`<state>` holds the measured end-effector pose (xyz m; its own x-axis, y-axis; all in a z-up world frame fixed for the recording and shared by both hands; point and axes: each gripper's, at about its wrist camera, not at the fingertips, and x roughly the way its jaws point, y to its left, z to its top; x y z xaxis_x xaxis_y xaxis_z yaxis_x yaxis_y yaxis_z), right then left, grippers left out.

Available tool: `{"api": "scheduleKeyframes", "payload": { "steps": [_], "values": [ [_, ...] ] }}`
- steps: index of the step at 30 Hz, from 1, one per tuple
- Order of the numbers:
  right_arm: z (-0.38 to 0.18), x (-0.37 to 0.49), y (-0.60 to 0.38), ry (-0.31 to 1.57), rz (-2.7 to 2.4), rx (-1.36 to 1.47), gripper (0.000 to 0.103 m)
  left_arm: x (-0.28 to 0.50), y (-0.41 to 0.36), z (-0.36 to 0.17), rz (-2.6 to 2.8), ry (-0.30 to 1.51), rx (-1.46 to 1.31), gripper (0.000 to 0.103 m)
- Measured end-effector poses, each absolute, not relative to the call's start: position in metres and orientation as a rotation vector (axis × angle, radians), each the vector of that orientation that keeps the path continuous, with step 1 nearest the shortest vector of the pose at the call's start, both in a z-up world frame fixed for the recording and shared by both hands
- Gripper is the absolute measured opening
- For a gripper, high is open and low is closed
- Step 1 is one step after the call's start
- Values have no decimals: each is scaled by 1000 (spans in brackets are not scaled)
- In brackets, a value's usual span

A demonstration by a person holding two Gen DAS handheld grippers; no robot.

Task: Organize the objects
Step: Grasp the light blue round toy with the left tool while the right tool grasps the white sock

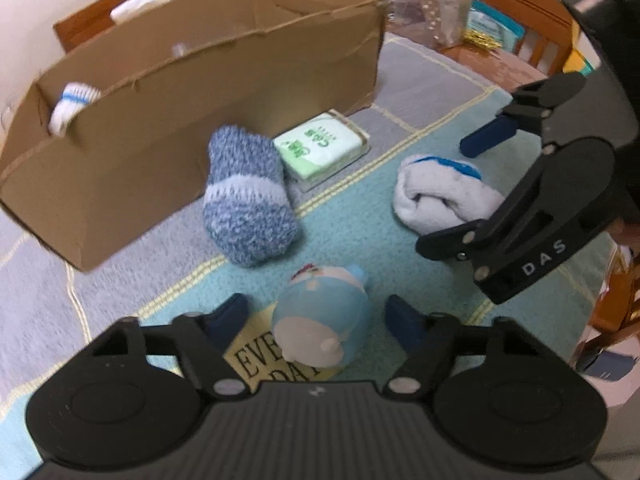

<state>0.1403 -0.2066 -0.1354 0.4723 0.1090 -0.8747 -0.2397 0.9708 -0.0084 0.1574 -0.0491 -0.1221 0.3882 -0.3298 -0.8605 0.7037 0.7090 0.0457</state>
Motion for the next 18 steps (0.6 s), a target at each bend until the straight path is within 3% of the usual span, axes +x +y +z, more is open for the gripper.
{"api": "scheduleKeyframes", "payload": {
  "steps": [6, 9, 18],
  "values": [
    [-135, 140, -204, 1057, 224, -141, 103, 158, -53, -118, -708, 971, 434, 57],
    [-134, 139, -198, 1053, 252, -166, 102, 158, -51, -118, -704, 975, 432, 57],
    [-126, 139, -189, 1028, 308, -193, 77, 157, -48, -118, -718, 983, 423, 46]
  ]
}}
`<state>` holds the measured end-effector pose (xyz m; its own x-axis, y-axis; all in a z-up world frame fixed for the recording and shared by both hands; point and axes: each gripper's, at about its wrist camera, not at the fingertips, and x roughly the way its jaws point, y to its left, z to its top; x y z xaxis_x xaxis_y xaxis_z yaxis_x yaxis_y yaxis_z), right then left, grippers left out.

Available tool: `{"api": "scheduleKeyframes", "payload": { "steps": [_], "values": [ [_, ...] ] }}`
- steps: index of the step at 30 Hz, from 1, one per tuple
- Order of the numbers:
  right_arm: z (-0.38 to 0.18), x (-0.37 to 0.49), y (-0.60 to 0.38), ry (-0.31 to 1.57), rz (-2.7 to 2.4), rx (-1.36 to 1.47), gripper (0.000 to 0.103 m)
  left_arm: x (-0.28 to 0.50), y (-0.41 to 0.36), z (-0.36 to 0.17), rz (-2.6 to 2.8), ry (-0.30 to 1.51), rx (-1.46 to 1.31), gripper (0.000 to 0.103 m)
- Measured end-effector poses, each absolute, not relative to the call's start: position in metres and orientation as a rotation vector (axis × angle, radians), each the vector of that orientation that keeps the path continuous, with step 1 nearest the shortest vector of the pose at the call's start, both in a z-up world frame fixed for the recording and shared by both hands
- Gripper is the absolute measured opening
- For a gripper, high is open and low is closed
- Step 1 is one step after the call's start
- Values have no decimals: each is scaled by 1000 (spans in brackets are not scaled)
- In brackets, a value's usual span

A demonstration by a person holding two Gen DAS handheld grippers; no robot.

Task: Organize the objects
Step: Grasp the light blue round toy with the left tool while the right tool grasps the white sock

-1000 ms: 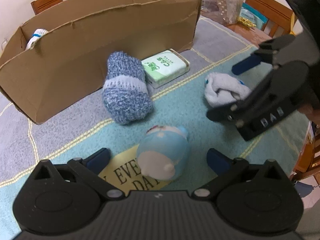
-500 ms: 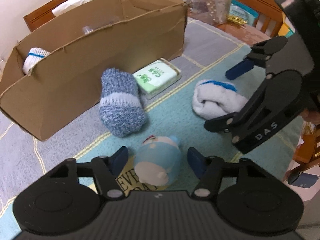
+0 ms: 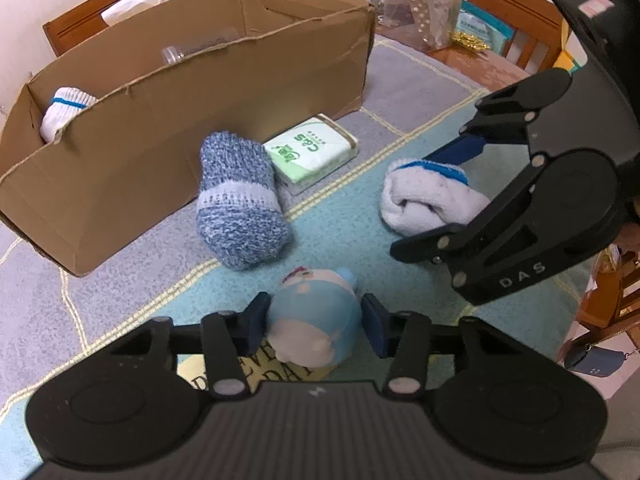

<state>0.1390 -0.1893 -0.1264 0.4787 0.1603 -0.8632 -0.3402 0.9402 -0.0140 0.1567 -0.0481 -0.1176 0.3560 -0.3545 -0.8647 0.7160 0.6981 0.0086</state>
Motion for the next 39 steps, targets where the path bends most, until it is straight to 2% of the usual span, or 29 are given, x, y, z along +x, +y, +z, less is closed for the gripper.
{"api": "scheduleKeyframes", "payload": {
  "steps": [2, 6, 8, 10, 15, 17, 39],
  "values": [
    [-125, 138, -189, 1027, 303, -198, 73, 157, -48, -118, -722, 985, 421, 46],
    [-124, 140, -189, 1032, 299, -197, 73, 161, -48, -120, -719, 1001, 408, 48],
    [-125, 140, -189, 1032, 295, -196, 73, 161, -49, -121, -717, 1002, 406, 54],
    [-126, 140, -190, 1037, 289, -183, 77, 161, -50, -123, -709, 1010, 402, 75],
    [-131, 140, -196, 1060, 251, -154, 98, 160, -53, -131, -701, 1036, 415, 101],
    [-134, 139, -198, 1067, 245, -152, 103, 160, -52, -133, -699, 1035, 406, 102],
    [-136, 140, -199, 1075, 254, -163, 103, 163, -55, -132, -698, 1045, 418, 103]
  ]
}}
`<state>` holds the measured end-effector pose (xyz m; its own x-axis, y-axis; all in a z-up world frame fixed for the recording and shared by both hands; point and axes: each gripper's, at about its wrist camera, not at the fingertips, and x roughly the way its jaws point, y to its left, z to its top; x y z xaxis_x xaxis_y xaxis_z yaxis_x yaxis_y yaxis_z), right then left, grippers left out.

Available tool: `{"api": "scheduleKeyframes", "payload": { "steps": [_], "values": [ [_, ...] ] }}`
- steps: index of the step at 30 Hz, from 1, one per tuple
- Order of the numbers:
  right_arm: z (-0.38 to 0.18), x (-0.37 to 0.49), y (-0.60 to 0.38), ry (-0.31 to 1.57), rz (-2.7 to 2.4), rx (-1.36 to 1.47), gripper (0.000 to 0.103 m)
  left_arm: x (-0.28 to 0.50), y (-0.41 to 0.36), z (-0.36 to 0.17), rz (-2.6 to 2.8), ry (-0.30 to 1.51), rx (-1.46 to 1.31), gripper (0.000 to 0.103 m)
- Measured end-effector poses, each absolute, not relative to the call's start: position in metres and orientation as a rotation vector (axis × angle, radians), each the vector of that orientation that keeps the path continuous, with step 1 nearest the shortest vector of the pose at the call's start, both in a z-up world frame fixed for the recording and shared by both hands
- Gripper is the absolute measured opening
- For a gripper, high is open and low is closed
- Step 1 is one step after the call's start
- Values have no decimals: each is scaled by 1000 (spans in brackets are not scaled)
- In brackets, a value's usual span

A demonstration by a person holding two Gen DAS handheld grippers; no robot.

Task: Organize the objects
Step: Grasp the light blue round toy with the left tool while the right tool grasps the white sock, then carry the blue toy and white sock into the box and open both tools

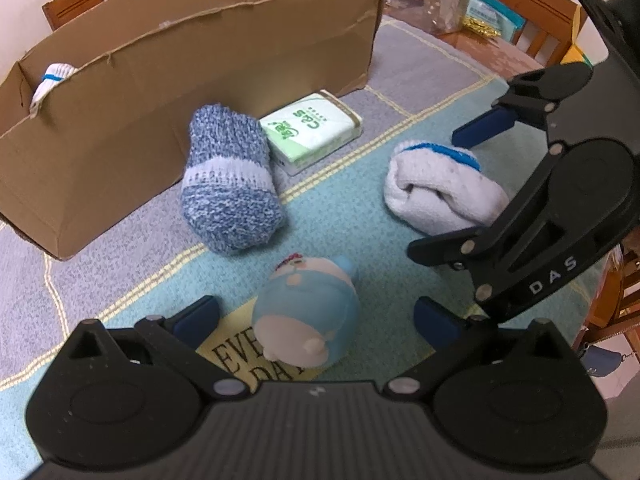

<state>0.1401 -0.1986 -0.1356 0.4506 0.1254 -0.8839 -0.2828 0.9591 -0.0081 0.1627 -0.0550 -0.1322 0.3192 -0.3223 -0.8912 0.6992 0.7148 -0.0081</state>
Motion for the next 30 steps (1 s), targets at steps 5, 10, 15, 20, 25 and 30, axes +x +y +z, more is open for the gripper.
{"api": "scheduleKeyframes", "payload": {
  "steps": [5, 10, 15, 20, 25, 30],
  "values": [
    [-133, 140, -194, 1082, 286, -183, 99, 162, -54, -127, -713, 1032, 424, 86],
    [-127, 137, -193, 1070, 311, -192, 80, 160, -56, -120, -712, 1022, 433, 59],
    [-123, 139, -197, 1076, 313, -175, 73, 159, -56, -116, -707, 1010, 442, 51],
    [-120, 137, -200, 1074, 311, -158, 71, 160, -61, -115, -709, 1005, 445, 45],
    [-115, 139, -201, 1065, 312, -151, 71, 159, -61, -108, -720, 997, 429, 45],
    [-106, 143, -202, 1056, 320, -144, 71, 158, -59, -93, -731, 995, 399, 44]
  ]
}}
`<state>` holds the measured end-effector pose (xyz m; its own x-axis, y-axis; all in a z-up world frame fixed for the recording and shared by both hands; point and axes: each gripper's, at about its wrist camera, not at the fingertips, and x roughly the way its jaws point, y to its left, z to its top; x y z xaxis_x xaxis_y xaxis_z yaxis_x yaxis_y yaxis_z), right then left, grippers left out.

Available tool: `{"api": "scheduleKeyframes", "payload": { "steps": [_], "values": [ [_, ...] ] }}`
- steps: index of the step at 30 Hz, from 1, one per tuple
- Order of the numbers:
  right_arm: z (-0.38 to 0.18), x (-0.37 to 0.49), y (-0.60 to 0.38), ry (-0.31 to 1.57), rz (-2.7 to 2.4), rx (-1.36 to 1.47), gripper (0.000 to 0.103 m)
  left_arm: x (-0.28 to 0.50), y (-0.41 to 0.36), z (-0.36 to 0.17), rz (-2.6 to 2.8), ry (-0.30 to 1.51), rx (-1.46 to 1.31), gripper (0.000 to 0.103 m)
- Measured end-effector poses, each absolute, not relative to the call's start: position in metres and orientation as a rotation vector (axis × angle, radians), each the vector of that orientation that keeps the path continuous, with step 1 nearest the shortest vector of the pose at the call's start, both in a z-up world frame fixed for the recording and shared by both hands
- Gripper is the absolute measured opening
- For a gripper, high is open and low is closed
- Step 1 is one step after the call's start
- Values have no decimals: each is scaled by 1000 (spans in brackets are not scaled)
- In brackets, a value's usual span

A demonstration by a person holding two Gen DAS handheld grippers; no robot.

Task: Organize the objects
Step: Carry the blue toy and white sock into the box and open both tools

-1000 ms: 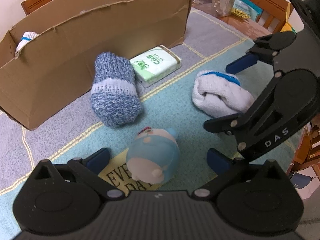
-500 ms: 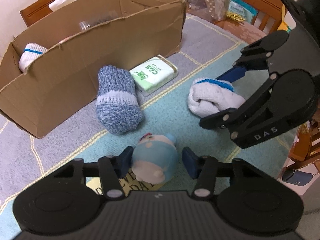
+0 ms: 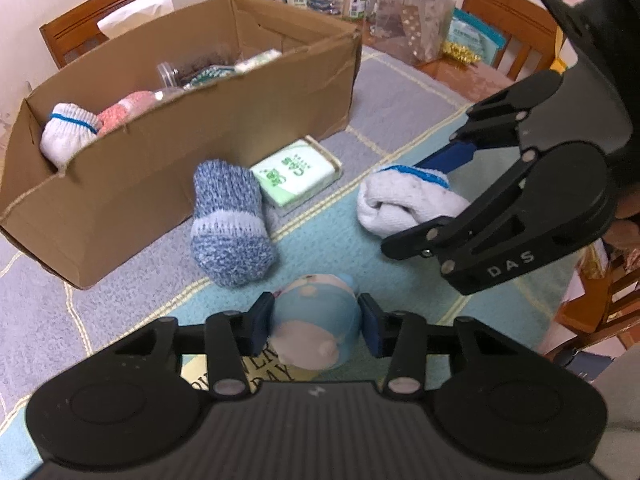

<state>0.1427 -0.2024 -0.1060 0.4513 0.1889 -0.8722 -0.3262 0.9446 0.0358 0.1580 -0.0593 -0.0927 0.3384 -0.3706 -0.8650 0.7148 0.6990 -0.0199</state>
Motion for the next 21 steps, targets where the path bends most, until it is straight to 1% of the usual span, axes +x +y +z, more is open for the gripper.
{"api": "scheduleKeyframes", "payload": {
  "steps": [6, 12, 18, 21],
  "values": [
    [-85, 143, -204, 1024, 341, -161, 71, 163, -53, -61, -711, 989, 353, 44],
    [-52, 153, -210, 967, 373, -155, 71, 181, -48, -22, -665, 928, 344, 44],
    [-17, 177, -213, 887, 391, -136, 71, 228, -40, 12, -596, 870, 287, 44],
    [-4, 194, -212, 850, 390, -129, 71, 255, -37, 21, -547, 837, 290, 44]
  ]
}}
